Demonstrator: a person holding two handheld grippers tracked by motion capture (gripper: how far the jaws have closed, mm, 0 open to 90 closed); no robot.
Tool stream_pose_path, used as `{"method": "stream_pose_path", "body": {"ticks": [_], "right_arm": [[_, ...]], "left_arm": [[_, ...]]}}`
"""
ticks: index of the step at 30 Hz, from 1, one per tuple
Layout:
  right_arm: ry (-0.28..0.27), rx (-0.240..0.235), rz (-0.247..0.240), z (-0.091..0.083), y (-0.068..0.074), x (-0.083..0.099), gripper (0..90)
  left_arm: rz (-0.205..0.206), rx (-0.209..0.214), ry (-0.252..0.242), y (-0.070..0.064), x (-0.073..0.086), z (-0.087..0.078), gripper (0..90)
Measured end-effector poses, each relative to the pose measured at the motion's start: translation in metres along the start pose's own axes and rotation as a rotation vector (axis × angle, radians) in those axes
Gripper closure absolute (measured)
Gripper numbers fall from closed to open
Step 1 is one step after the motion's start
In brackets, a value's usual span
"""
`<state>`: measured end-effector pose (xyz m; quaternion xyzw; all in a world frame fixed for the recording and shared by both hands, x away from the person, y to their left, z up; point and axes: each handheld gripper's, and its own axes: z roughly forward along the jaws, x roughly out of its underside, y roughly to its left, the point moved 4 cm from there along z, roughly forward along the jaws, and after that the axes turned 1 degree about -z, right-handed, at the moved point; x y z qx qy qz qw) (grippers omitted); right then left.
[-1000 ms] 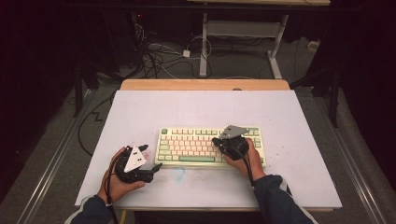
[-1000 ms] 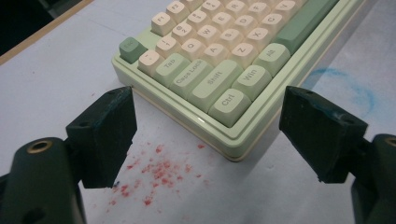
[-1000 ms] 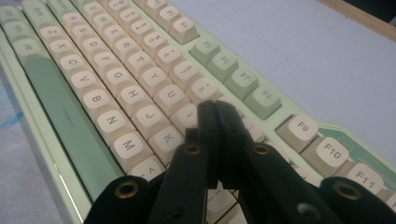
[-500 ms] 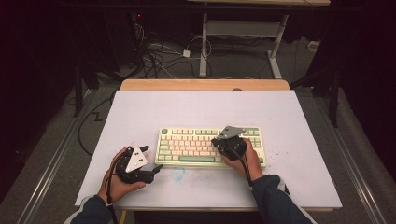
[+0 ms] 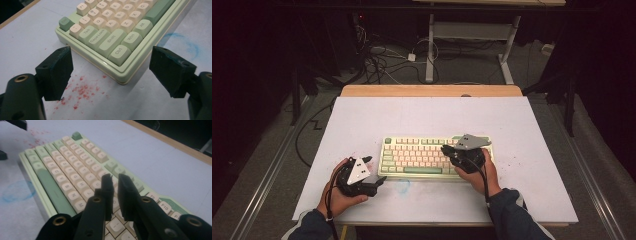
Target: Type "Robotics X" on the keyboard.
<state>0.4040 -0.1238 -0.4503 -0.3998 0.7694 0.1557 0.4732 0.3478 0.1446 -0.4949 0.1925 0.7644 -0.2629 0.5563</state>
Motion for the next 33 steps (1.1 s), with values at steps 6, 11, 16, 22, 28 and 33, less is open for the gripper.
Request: {"method": "stream_pose_path", "body": {"ticks": [6,11,16,22,28,33], "right_arm": [[-0.052,0.024,0.003,-0.013,0.0,-0.002,59.8],[-0.094,0.067,-0.008,-0.023,-0.002,0.001,45.2],[-0.128,0.1,-0.005,-0.035,-0.005,0.009,36.9],[-0.149,0.133,-0.009,-0.05,-0.008,0.019,28.9],[-0.171,0.158,0.013,-0.063,-0.01,0.032,19.4],[-0.137,0.172,0.001,-0.067,-0.008,0.043,16.6]], "left_arm": [[-0.002,-0.002,-0.005,0.001,-0.001,-0.001,18.4],[-0.007,-0.004,-0.013,0.001,-0.003,-0.001,19.5],[-0.009,-0.014,-0.016,0.001,-0.004,-0.001,20.7],[-0.016,-0.023,-0.02,0.001,-0.004,0.0,20.7],[-0.024,-0.02,-0.019,0.0,-0.006,0.001,20.7],[-0.041,0.0,-0.019,-0.004,-0.012,0.002,26.1]]}}
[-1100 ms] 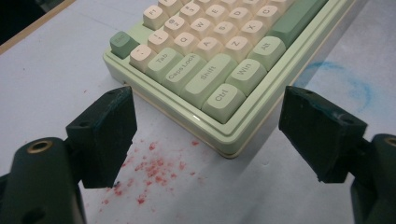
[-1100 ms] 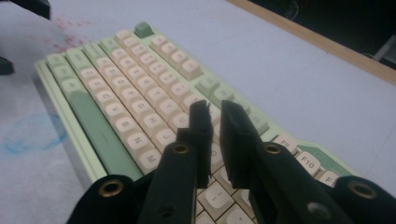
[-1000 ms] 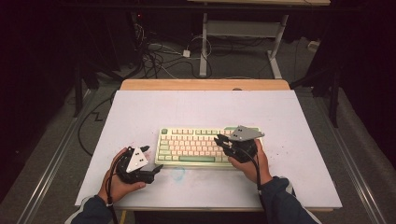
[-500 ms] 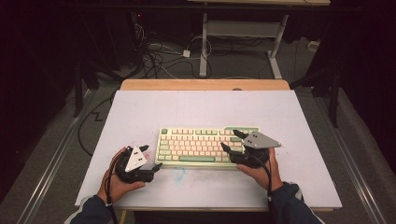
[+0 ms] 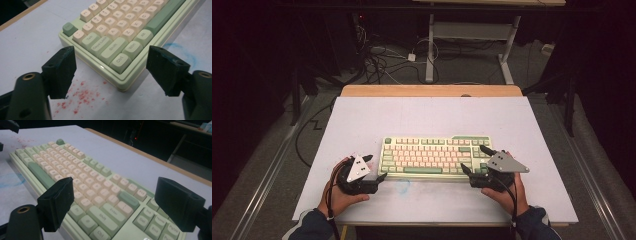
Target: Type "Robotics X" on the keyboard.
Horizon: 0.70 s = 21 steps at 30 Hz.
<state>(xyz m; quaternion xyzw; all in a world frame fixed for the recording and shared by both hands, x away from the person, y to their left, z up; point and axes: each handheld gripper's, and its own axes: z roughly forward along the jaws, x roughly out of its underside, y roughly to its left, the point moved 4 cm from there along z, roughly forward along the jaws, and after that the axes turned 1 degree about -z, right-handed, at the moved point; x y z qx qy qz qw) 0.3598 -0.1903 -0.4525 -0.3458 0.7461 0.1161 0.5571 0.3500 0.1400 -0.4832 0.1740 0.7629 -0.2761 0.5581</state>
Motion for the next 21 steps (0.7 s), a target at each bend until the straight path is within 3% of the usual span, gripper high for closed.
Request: {"method": "stream_pose_path", "body": {"ticks": [5,14,18,21], "right_arm": [[0.022,-0.006,-0.001,-0.003,0.006,0.009,16.6],[0.042,-0.012,-0.016,-0.003,0.011,0.014,18.3],[0.049,-0.016,-0.021,-0.002,0.012,0.015,18.7],[0.051,-0.014,-0.024,-0.001,0.012,0.015,18.9]], "left_arm": [[-0.022,0.019,-0.005,-0.007,-0.011,0.004,37.1],[-0.085,0.051,0.023,-0.011,-0.029,0.018,72.7],[-0.066,0.046,0.038,-0.015,-0.033,0.027,86.4],[-0.07,0.062,0.052,-0.022,-0.037,0.039,87.9]]}}
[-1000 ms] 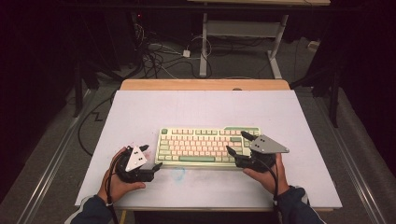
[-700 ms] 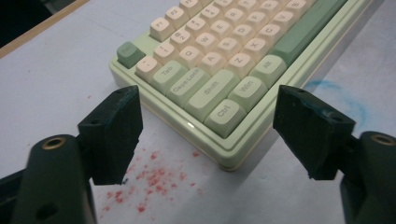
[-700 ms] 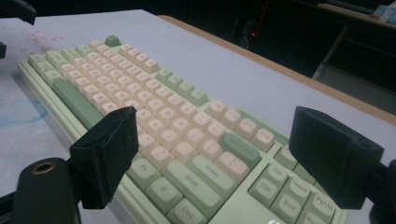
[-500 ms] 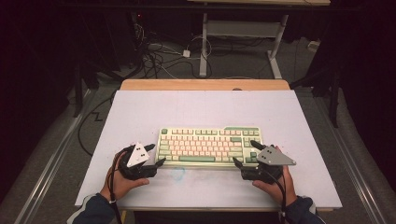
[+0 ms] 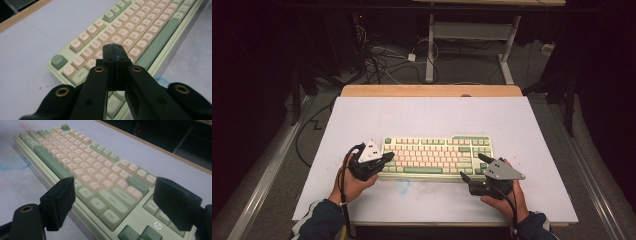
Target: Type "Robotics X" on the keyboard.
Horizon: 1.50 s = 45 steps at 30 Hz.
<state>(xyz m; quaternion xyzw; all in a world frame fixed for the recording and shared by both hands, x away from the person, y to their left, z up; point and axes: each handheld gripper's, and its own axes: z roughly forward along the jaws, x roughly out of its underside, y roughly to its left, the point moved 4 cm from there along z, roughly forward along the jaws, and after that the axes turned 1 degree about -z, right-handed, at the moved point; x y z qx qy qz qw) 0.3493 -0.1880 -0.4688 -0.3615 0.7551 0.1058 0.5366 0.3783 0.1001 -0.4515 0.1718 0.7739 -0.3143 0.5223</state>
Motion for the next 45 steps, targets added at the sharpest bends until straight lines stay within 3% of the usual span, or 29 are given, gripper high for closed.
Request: {"method": "stream_pose_path", "body": {"ticks": [11,19,29,45], "right_arm": [[0.008,0.0,-0.013,0.001,0.003,0.002,18.9],[0.019,-0.009,-0.019,0.003,0.004,0.003,18.9],[0.02,-0.005,-0.022,0.004,0.005,0.004,19.9],[0.039,-0.018,-0.033,0.006,0.007,0.006,19.9]], "left_arm": [[-0.011,0.046,0.044,-0.022,-0.003,0.042,87.6],[0.014,0.028,0.078,-0.028,0.005,0.065,87.4],[0.03,-0.008,0.119,-0.022,0.012,0.08,86.7],[0.048,-0.02,0.17,-0.021,0.017,0.091,86.2]]}}
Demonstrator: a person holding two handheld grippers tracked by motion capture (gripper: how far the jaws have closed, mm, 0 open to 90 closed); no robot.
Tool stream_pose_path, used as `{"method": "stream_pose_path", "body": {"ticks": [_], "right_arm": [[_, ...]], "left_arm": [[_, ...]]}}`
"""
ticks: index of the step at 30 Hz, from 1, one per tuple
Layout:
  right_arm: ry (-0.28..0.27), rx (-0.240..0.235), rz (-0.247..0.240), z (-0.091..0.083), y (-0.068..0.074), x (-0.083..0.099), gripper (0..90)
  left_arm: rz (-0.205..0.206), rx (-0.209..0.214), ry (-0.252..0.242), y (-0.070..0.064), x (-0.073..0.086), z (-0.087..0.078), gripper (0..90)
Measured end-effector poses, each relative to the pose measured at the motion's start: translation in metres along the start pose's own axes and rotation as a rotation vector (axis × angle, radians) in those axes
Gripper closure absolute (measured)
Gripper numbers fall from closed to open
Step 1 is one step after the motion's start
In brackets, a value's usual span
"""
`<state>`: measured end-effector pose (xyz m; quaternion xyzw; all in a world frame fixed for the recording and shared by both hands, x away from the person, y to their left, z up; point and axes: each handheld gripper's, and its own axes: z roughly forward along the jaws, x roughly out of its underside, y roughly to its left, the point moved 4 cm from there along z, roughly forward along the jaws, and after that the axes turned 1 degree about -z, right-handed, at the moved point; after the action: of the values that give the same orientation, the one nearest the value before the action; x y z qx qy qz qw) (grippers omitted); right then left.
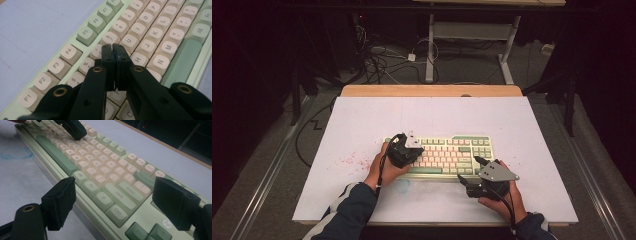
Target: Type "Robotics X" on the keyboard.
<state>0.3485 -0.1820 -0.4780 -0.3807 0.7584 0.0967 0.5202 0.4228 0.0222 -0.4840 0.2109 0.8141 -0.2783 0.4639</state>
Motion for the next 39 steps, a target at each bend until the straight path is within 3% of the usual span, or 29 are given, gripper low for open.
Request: {"method": "stream_pose_path", "body": {"ticks": [4,11,21,23,30,36,39], "right_arm": [[0.001,-0.001,-0.003,0.0,0.0,0.0,19.9],[-0.003,0.002,-0.003,-0.001,-0.001,-0.001,20.1],[-0.009,0.001,0.003,-0.002,-0.003,-0.001,20.0],[-0.01,0.004,0.008,-0.003,-0.004,-0.002,20.0],[-0.015,-0.003,0.011,-0.003,-0.004,-0.003,20.8],[-0.003,-0.016,0.022,-0.001,-0.004,-0.001,22.8],[0.001,-0.041,0.03,-0.001,-0.003,-0.001,28.7]], "left_arm": [[0.006,-0.001,-0.007,0.0,-0.001,-0.001,85.1],[0.022,0.027,-0.078,-0.007,-0.01,-0.016,79.7],[0.037,0.048,-0.184,-0.007,-0.016,-0.036,56.8],[0.049,0.036,-0.197,-0.005,-0.014,-0.039,47.0],[0.084,0.039,-0.232,0.0,-0.008,-0.055,25.8],[0.089,0.022,-0.257,0.008,-0.003,-0.068,19.7],[0.098,0.026,-0.258,0.012,0.002,-0.076,18.8]]}}
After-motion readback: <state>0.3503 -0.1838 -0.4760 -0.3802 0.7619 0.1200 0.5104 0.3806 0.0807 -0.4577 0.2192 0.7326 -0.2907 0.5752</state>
